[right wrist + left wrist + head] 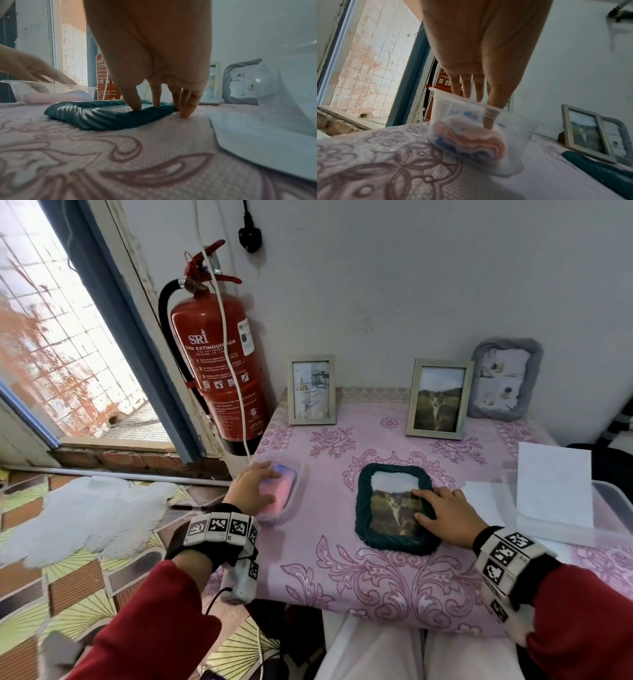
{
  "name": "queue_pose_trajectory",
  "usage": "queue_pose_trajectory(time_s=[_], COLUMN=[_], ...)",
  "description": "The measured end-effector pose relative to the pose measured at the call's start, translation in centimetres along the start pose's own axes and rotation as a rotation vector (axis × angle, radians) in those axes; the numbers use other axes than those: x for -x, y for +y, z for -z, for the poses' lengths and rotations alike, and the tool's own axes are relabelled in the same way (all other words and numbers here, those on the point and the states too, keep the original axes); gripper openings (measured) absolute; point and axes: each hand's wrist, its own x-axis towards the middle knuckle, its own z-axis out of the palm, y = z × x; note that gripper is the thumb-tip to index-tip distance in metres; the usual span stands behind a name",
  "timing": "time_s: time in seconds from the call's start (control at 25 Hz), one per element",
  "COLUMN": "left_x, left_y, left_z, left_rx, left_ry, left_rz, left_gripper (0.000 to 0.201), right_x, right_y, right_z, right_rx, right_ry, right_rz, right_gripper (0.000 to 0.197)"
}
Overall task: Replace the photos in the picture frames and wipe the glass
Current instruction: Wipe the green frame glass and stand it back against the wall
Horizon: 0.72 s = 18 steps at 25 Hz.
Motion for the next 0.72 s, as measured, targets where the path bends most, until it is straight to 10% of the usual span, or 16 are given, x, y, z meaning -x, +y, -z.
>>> queue_pose_trajectory(time_s=[0.2, 0.48, 0.72], left_x=[0.5, 0.9, 0.5], left_y=[0.6, 2.9, 8.4], left_z=[-1.0, 0.5, 0.1], left_rx=[-0.116, 0.110, 0.232], left_ry=[-0.243, 0.162, 0.141], left_rz=[0.016, -0.060, -0.163], left_gripper=[0.053, 0.041, 0.039], right_x=[0.2, 0.1, 0.1], right_y=[0.2, 0.3, 0.4], right_z=[-0.2, -0.4, -0.6], right_rx=[0.001, -0.016, -0.021], right_ry=[0.006, 0.018, 0.024], right_rz=[0.005, -0.003, -0.007], right_gripper=[0.055, 0.055, 0.055])
